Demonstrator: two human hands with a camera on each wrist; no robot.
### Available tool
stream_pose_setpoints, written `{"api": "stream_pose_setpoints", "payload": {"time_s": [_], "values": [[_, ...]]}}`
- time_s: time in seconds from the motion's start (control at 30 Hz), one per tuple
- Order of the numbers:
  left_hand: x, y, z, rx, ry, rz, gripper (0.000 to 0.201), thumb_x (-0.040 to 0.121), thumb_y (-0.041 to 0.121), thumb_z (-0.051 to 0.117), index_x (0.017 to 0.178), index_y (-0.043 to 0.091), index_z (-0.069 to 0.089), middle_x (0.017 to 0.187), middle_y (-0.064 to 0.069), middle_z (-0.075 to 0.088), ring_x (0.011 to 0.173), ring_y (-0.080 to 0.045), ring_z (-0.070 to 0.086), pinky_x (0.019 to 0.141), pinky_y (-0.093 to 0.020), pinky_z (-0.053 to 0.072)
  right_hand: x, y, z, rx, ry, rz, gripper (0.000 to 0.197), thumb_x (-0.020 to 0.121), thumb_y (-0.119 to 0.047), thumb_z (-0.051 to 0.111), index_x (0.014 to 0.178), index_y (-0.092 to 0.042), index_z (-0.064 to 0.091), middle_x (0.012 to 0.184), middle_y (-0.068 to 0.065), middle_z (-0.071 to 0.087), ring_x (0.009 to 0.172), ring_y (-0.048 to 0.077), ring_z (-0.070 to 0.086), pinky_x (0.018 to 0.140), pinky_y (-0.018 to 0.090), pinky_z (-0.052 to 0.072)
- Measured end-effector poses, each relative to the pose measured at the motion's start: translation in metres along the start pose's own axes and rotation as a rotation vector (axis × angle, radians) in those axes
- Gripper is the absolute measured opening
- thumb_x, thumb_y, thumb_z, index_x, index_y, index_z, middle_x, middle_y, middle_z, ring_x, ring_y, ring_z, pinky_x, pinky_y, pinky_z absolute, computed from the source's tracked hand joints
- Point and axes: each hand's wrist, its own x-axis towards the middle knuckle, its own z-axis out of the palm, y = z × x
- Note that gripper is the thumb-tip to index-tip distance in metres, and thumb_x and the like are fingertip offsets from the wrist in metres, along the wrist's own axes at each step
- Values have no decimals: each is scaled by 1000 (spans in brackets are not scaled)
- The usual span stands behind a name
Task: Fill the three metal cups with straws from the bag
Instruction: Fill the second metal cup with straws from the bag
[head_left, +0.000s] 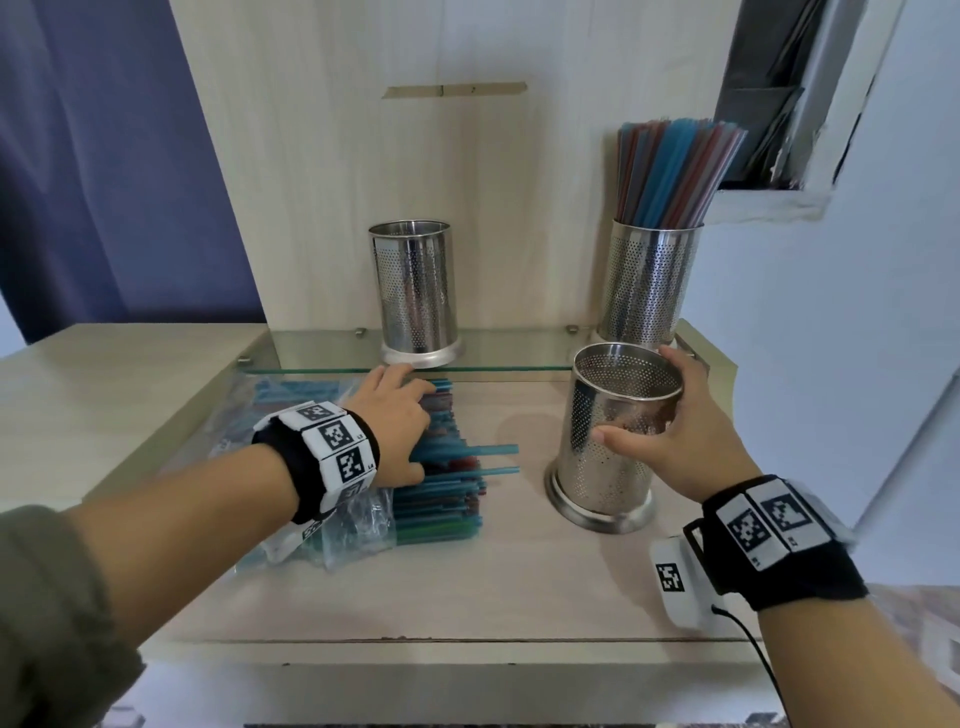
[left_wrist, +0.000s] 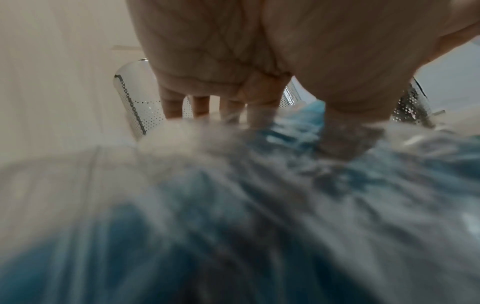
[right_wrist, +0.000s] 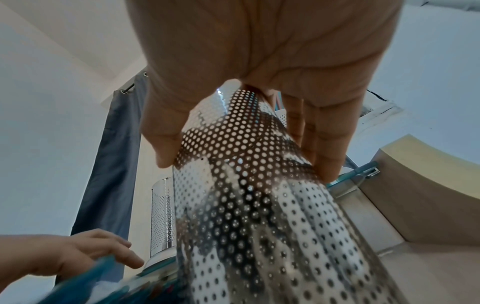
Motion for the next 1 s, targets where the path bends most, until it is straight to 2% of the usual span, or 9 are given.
{"api": "stream_pose_setpoints", "payload": {"time_s": [0.1,0.27,0.4,0.53,0.6,0.67,0.73,0.9,1.0], "values": [[2,3,1,59,-8,0,65,75,60,59,125,18,56,156,-6,21,142,-33,11,117,-49,9,1,2,1,0,5,1,114,53,-39,93,144,-30,25,128,-11,52,117,12,57,108,39,42],[9,4,2,41,-77,-8,59,81,57,57,125,19,62,156,-4,22,142,-33,10,117,-49,13,0,2,2,2,7,2,114,53,-40,92,145,-29,25,130,-9,52,116,13,58,108,39,43],[13,1,1,-112,-5,26,56,85,53,56,128,17,59,155,1,25,143,-28,10,117,-43,15,-1,1,0,-9,8,2,114,55,-37,93,145,-27,25,129,-10,51,117,14,57,107,35,42],[21,0,-5,-273,154,91,56,87,46,58,133,15,53,151,4,34,143,-27,14,117,-44,18,0,0,1,-2,-8,-4,117,54,-42,92,146,-29,23,130,-12,48,121,14,53,109,37,40],[23,2,-16,-371,251,120,46,89,38,59,126,12,54,135,-1,49,130,-25,32,107,-38,30,1,0,1,7,-9,-2,118,54,-40,93,147,-27,22,130,-13,45,123,14,52,110,38,39],[24,6,-29,-501,299,137,29,92,33,56,108,9,54,101,-5,58,95,-23,51,79,-33,39,0,0,1,11,-9,-4,117,55,-35,93,147,-25,22,129,-13,45,123,14,51,111,38,39],[26,9,-38,-589,301,136,25,94,33,54,101,9,49,84,-4,59,70,-20,55,62,-31,41,0,1,1,20,-16,-6,118,55,-35,93,147,-25,22,128,-14,45,123,14,52,111,39,39],[34,14,-63,-686,459,97,23,95,38,55,93,18,45,73,9,48,60,-8,46,53,-20,31,1,4,2,48,-14,6,133,33,-71,85,144,-34,22,136,-11,46,125,13,52,110,41,41],[36,13,-84,-795,590,70,21,94,36,57,93,17,49,74,6,52,61,-5,47,56,-21,36,1,4,1,65,-32,12,134,32,-75,83,145,-36,21,138,-10,45,126,13,51,111,42,40]]}}
